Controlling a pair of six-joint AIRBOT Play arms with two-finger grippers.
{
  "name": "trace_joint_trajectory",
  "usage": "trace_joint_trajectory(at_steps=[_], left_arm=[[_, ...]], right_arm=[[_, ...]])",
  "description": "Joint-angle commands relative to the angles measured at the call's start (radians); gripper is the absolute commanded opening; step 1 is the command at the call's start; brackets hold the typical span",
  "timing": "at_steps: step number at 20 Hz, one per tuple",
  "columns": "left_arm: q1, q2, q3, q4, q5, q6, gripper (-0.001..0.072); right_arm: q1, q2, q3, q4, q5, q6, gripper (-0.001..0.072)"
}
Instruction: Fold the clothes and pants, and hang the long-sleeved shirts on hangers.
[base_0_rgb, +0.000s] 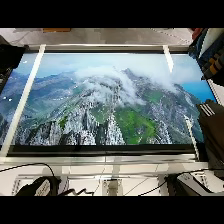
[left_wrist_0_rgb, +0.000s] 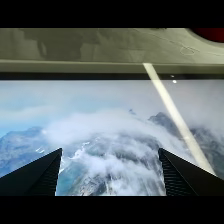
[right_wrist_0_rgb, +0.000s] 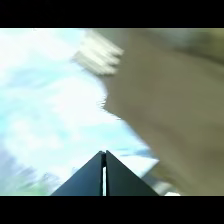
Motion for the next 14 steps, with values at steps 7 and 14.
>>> trace_joint_trajectory(at_steps=[7,14], left_arm=[[0.001,0.001,0.000,0.000,0.000,0.000,0.0696],[0.001,0.001,0.000,0.000,0.000,0.000,0.0696]], right_arm=[[0.983,0.020,0.000,-0.193,-0.028,-0.026,0.0013],[1.204,0.020,0.000,-0.333,-0.100,0.174,0.0014]])
